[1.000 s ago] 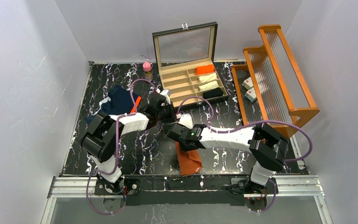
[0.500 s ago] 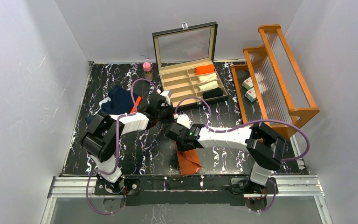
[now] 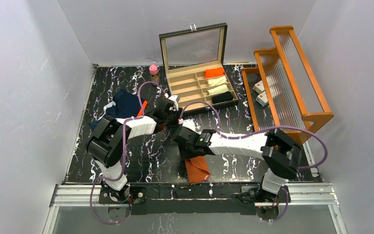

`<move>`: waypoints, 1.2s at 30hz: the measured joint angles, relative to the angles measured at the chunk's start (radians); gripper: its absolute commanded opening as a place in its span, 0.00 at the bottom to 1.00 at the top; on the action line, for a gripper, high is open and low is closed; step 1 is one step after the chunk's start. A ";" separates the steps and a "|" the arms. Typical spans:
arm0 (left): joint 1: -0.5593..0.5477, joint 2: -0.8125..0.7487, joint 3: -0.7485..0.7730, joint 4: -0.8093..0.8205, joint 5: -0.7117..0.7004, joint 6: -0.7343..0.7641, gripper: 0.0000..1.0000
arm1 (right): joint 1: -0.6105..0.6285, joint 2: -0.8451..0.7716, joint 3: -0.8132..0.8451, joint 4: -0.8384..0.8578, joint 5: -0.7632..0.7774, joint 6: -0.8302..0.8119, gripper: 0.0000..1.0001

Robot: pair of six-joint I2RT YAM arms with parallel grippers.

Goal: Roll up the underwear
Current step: Fold the underwear at the center of the board.

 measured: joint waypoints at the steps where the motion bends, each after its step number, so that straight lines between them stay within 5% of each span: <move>1: 0.000 -0.002 0.003 -0.006 -0.001 0.002 0.42 | 0.000 -0.022 -0.010 0.011 -0.009 -0.003 0.50; 6: 0.001 -0.035 0.007 -0.055 -0.021 0.010 0.52 | 0.000 -0.175 -0.074 0.064 -0.023 -0.006 0.50; 10: 0.001 -0.093 0.007 -0.093 -0.042 0.008 0.57 | -0.013 -0.274 -0.132 0.101 -0.013 0.008 0.38; 17: 0.001 -0.143 0.020 -0.123 -0.029 -0.009 0.40 | -0.137 -0.305 -0.239 0.177 -0.078 0.044 0.16; 27: 0.001 -0.032 0.075 -0.133 0.159 -0.017 0.34 | -0.240 -0.191 -0.255 0.291 -0.251 0.046 0.13; 36: 0.001 0.038 0.079 -0.149 0.170 -0.011 0.31 | -0.243 -0.104 -0.254 0.342 -0.374 0.046 0.09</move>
